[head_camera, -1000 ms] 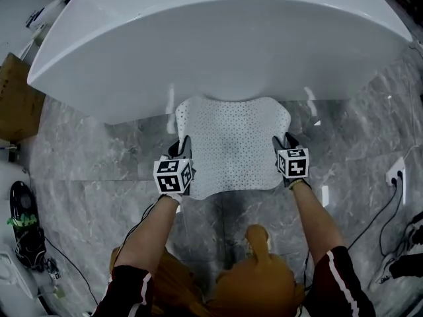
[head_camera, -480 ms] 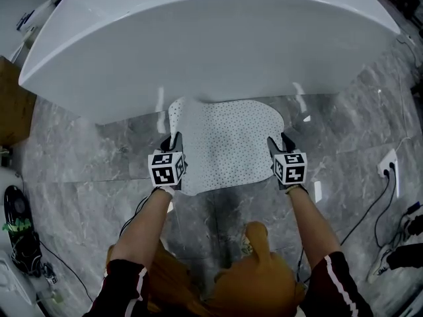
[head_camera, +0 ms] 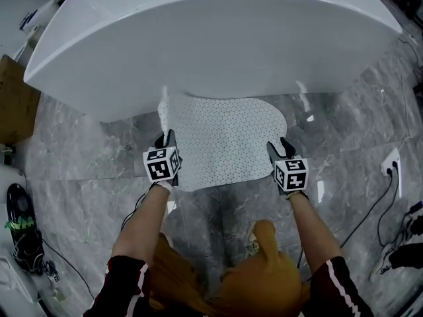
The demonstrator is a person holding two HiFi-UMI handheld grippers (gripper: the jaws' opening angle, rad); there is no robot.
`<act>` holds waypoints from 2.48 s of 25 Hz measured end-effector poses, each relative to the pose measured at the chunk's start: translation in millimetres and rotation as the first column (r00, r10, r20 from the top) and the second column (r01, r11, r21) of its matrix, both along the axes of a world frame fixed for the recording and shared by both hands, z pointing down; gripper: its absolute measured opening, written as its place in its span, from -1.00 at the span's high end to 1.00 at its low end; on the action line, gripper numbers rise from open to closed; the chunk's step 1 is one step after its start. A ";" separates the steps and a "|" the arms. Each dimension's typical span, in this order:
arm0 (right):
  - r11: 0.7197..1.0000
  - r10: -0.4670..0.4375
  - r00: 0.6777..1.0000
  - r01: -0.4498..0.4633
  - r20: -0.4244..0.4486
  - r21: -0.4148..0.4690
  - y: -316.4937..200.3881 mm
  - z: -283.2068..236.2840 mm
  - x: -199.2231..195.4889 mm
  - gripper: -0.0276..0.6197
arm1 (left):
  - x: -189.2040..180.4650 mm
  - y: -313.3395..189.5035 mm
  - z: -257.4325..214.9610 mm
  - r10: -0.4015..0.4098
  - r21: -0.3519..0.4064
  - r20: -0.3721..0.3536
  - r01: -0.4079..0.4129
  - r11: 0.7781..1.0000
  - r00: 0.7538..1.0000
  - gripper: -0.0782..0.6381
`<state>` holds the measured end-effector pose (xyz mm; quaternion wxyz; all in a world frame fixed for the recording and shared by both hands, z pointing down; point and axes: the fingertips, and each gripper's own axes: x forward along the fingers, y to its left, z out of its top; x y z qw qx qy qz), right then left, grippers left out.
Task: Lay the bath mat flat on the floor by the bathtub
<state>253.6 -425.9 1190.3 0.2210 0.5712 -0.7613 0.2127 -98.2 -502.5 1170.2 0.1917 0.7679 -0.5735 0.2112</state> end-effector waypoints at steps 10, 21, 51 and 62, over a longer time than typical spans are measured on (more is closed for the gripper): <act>1.000 -0.015 1.000 0.015 0.009 0.004 4.8 -3.5 -13.2 0.27 | -13.8 1.0 0.2 -0.022 0.004 0.003 0.022 1.000 1.000 0.70; 0.999 -0.031 0.999 0.030 0.028 0.023 18.2 -21.8 -24.2 0.27 | -54.5 2.5 1.2 -0.100 0.035 0.041 0.098 0.995 0.994 0.37; 0.982 -0.004 0.998 0.016 -0.068 0.189 29.4 -185.5 -30.6 0.27 | -103.7 47.0 -169.9 0.001 0.278 0.043 -0.013 0.961 0.999 0.43; 0.968 0.010 0.998 0.005 -0.058 0.249 53.2 -270.8 -51.3 0.27 | -109.2 85.3 -249.6 0.014 0.343 -0.022 -0.005 0.939 1.000 0.46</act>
